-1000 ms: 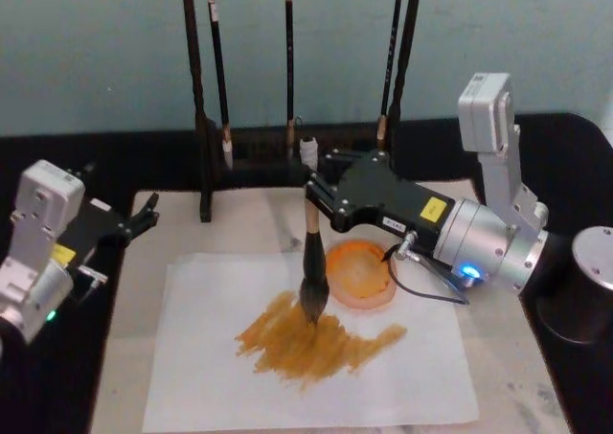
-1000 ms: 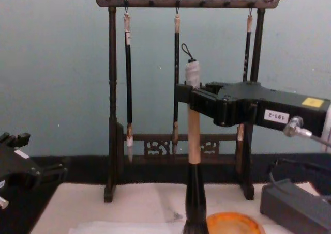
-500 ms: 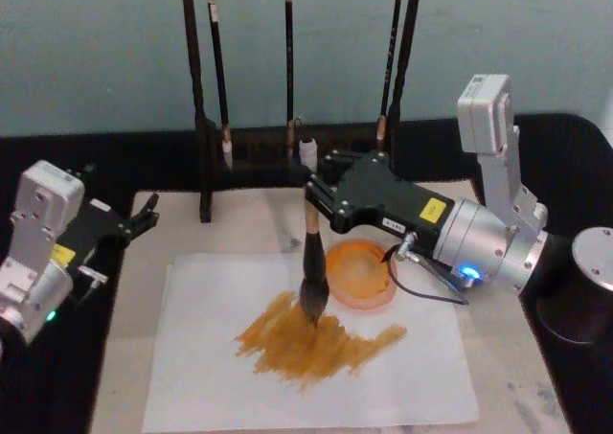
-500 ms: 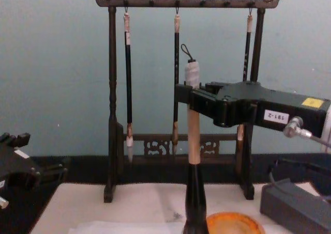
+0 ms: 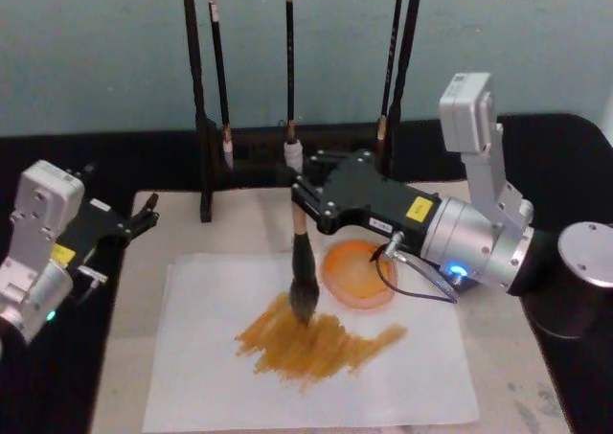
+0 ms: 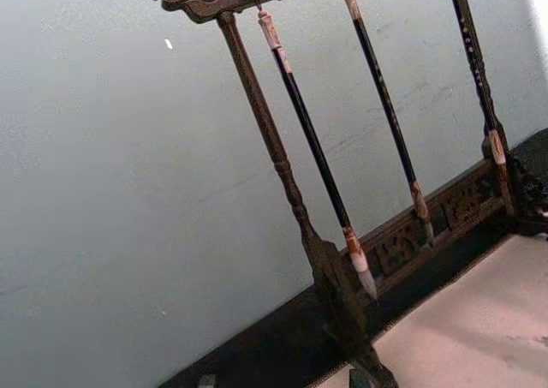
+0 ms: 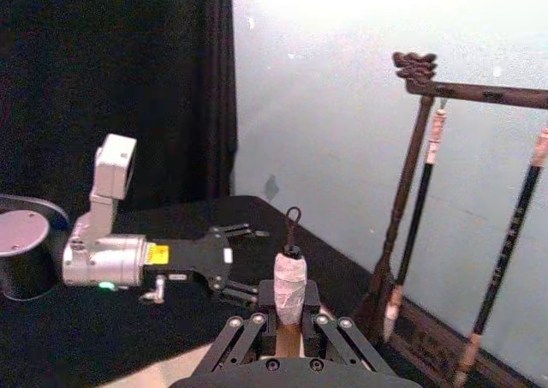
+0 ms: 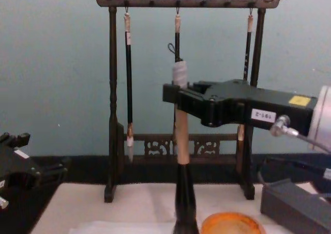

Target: Pick up the brush from the inkstone, write on the paper, then place the brush back to its original position.

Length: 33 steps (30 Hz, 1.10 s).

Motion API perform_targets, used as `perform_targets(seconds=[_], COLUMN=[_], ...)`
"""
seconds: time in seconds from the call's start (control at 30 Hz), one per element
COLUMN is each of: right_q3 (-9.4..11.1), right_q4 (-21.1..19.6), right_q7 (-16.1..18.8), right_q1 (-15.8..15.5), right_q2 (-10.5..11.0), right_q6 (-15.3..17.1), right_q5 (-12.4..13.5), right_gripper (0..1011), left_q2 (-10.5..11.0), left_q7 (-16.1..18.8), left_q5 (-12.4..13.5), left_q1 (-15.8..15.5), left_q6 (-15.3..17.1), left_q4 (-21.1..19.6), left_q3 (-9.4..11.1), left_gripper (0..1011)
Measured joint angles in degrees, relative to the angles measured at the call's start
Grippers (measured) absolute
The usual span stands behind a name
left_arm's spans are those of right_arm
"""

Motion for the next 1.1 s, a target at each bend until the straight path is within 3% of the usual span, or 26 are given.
perform_targets(seconds=[0.47,0.77,1.1], right_q3=[0.30,0.98,3.43], right_q4=[1.63,3.03,3.81], right_q7=[3.00,3.33,2.81], right_q1=[-0.42,-0.87,-1.55], right_q2=[-3.60,-4.01,-4.01], right_q6=[1.55,1.51,1.10], right_q5=[0.37,-1.58,-3.25], right_gripper=[163,163,163], left_q2=[0.00,0.00,0.00], left_q7=[0.00,0.00,0.00], left_q5=[0.00,0.00,0.00], left_q1=[0.00,0.00,0.00], left_q6=[0.00,0.00,0.00], left_q4=[0.00,0.00,0.00], left_q3=[0.00,0.00,0.00], left_gripper=[1010,1010,1010])
